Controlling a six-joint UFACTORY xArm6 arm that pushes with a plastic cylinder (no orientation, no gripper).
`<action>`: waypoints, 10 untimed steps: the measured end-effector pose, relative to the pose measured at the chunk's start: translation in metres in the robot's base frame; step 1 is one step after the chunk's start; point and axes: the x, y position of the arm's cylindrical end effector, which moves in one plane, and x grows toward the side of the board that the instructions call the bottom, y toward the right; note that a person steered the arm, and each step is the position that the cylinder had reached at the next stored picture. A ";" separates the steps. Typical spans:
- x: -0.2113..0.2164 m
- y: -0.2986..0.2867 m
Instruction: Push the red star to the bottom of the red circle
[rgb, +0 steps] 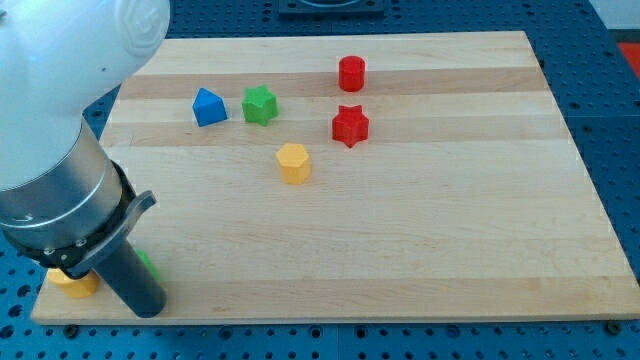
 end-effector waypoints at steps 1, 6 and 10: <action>0.000 0.000; -0.074 0.155; -0.157 0.218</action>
